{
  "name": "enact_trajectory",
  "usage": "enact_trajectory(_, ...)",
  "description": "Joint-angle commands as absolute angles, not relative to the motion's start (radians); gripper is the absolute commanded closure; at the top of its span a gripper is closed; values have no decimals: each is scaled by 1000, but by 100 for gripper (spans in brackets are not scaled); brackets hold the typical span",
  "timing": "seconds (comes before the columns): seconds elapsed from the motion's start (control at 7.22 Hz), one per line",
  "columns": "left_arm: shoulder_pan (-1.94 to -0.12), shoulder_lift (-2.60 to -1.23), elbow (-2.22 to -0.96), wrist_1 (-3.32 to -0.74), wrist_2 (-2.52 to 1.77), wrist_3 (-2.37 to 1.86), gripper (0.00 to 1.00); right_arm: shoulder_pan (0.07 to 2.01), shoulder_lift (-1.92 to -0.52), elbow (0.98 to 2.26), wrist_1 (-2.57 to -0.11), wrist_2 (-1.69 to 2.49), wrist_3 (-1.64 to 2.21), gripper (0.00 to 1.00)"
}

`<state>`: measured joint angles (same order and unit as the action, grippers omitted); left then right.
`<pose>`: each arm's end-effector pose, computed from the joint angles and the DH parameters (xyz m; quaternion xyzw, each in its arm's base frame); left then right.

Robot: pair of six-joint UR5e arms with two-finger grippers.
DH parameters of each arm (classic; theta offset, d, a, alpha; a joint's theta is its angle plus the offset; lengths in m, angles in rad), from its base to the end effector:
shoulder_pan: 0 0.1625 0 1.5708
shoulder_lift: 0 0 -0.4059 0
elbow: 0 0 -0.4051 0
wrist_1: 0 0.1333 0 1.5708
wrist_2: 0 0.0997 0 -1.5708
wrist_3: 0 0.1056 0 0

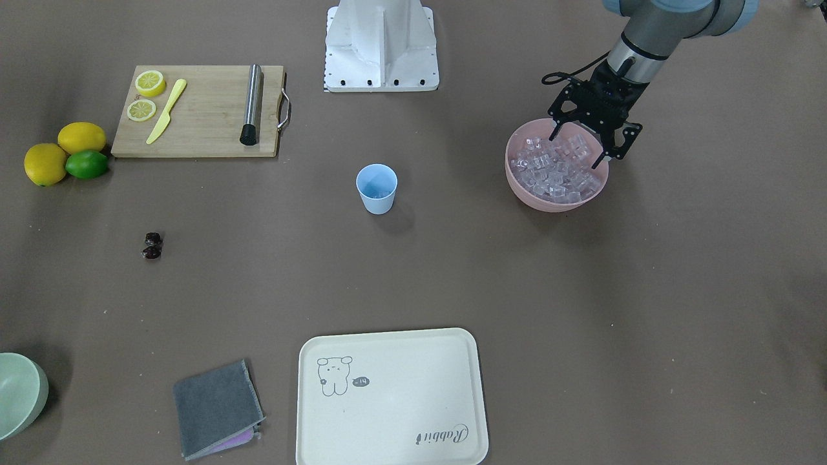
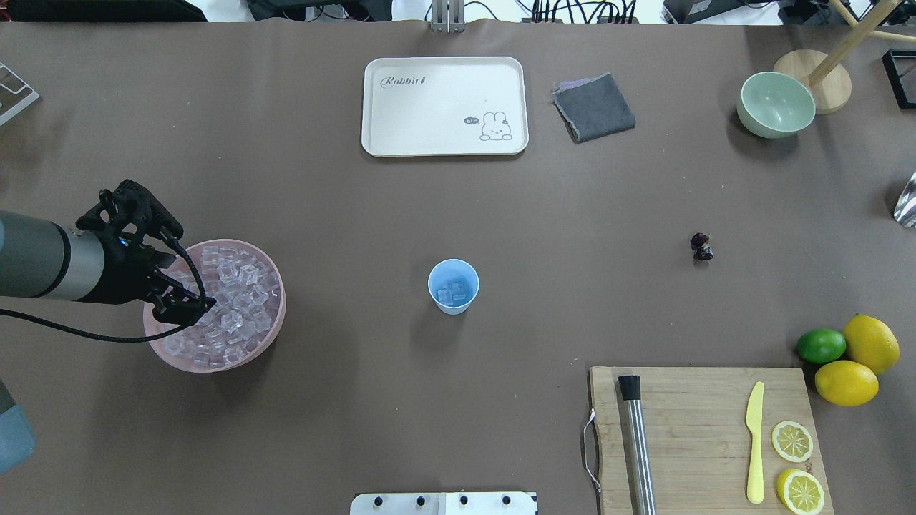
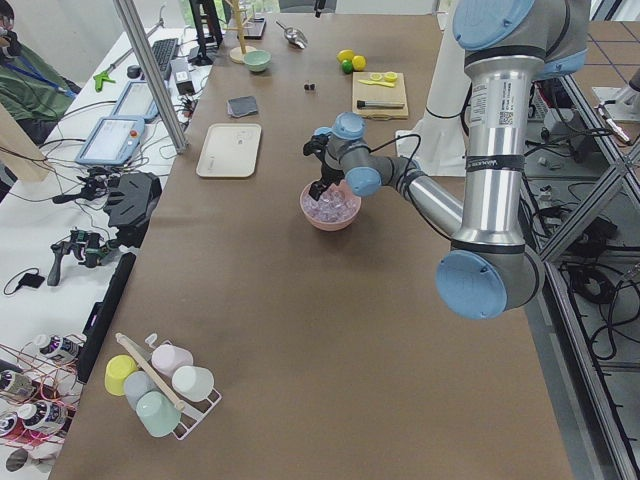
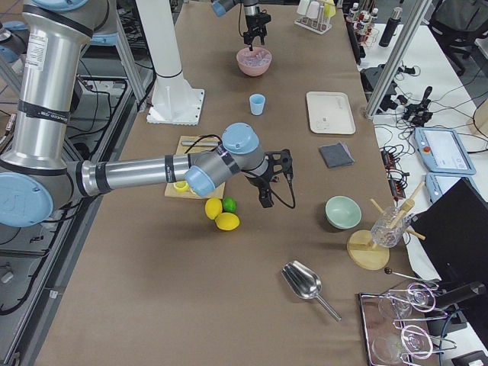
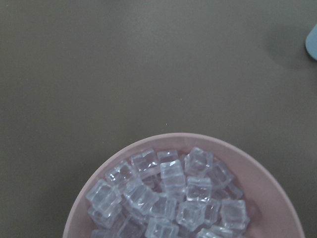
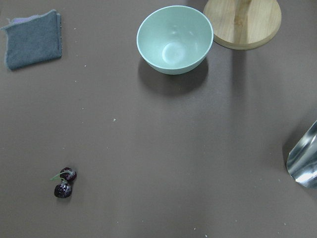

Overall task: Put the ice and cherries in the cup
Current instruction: 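Lower the left gripper into the ice and grasp another cube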

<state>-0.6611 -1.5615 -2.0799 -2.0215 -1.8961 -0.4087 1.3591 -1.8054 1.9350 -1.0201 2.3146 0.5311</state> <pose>0.3265 -0.3801 0.3513 0.2687 0.3904 0.2893 0.8317 -0.0307 -0.4370 0.5026 0.1653 -0.4320 0.0200 0.8864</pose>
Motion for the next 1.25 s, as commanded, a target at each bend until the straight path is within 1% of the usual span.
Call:
enact_trajectory(0.0,-615,-1548,-2071,-2022,-1826,-394,7,1359,-1807,1934,-1019,2315,531,0)
enact_trajectory(0.28,-594,-1539,-2066,-2022,-1818,-387,9,1359,-1807,1934,-1019,2315,531,0)
enact_trajectory(0.42,-588,-1531,-2065,-2022,-1798,-302,9,1359,-1807,1934,-1017,2315,531,0)
enact_trajectory(0.69,-583,-1511,-2066,-2022,-1798,-259,8,1359,-1807,1934,-1019,2315,531,0)
enact_trajectory(1.11,-522,-1490,-2066,-2022,-1796,-259,8,1359,-1809,1934,-1019,2315,532,0)
